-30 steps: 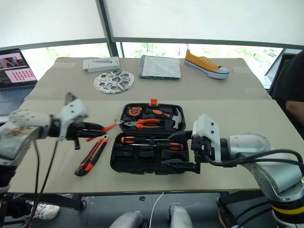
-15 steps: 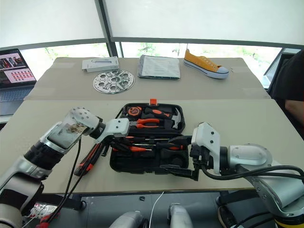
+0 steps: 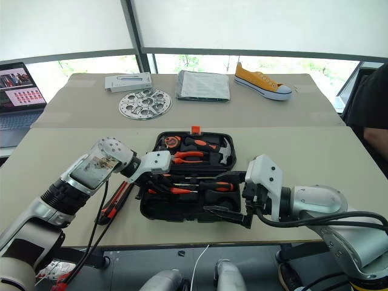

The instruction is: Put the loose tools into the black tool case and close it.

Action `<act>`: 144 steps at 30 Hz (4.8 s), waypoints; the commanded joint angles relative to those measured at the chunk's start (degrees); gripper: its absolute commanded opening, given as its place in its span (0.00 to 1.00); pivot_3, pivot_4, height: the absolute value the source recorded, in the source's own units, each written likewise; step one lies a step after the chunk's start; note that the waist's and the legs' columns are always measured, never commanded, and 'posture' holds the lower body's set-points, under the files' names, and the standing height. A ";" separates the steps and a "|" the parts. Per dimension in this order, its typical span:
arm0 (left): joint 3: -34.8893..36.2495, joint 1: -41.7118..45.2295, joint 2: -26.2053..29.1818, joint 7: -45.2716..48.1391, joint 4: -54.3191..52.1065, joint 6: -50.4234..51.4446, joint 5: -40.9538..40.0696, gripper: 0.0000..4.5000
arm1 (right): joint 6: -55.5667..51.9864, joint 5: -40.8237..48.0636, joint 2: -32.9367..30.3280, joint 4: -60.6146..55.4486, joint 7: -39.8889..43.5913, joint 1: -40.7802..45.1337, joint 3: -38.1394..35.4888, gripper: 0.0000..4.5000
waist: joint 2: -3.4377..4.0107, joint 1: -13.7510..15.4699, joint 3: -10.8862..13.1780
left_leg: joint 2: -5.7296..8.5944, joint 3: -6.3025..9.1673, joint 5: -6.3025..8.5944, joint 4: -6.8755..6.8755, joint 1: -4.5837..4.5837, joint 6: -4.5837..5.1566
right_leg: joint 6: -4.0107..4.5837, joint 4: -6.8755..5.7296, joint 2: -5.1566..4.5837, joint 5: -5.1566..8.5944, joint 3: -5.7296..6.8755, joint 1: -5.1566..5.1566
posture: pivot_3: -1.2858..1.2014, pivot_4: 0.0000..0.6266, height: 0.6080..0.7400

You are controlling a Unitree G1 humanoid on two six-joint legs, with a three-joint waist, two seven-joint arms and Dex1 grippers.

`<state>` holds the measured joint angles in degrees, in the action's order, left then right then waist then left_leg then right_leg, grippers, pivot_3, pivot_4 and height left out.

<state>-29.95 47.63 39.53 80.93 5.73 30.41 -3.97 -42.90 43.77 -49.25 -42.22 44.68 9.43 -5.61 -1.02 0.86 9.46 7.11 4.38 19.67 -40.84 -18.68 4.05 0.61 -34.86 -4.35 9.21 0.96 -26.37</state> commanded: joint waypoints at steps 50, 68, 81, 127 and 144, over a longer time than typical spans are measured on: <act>19.13 -18.53 -1.22 -12.55 -5.65 -9.20 -9.46 0.01 | 1.41 -1.50 0.88 1.87 0.59 1.56 1.63 1.00 | 0.02 -0.06 -0.02 | 0.00 -0.01 0.01 0.00 0.16 0.00 | -0.01 -0.03 0.01 0.00 -0.02 0.09 | 0.52 0.24 1.00; 73.79 -72.41 0.26 -28.92 -42.40 14.20 -21.78 0.98 | 10.54 -6.13 3.31 16.77 20.54 18.38 11.54 1.00 | -0.03 -0.48 0.01 | 0.04 -0.02 0.21 0.49 0.40 -0.09 | 0.05 0.31 0.14 0.00 0.01 -0.05 | 0.52 0.24 1.00; 58.44 -60.38 0.01 -45.87 -49.02 30.11 -24.76 0.98 | 10.82 -7.81 4.59 14.83 20.32 15.79 12.39 1.00 | -0.07 1.05 -0.03 | 0.02 -0.01 0.42 0.47 0.51 -0.48 | 0.04 0.24 0.11 -0.14 0.01 0.07 | 0.52 0.24 1.00; 4.67 -9.17 7.10 5.63 -8.07 -10.82 -4.83 0.39 | 2.86 -1.45 -2.37 -6.19 2.87 -7.30 -2.97 1.00 | 0.09 -0.25 -0.10 | 0.01 0.01 0.12 0.45 0.31 -0.11 | 0.08 0.66 0.08 -0.27 0.17 0.04 | 0.52 0.24 1.00; 11.10 -7.70 7.38 5.60 -12.94 2.47 -11.66 0.99 | 4.06 -2.82 -1.24 -3.29 2.63 -5.12 0.17 1.00 | 0.08 -0.18 -0.10 | 0.00 0.02 0.11 0.44 0.31 -0.09 | 0.07 0.64 0.09 -0.27 0.18 0.05 | 0.52 0.24 1.00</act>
<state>-22.44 37.87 46.36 86.52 -6.35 32.12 -13.64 -40.19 41.13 -50.84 -45.29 47.31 3.53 -5.13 -0.94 0.67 9.36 7.11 4.41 19.78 -40.40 -18.38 3.97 0.68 -34.21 -4.25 8.94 1.16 -26.33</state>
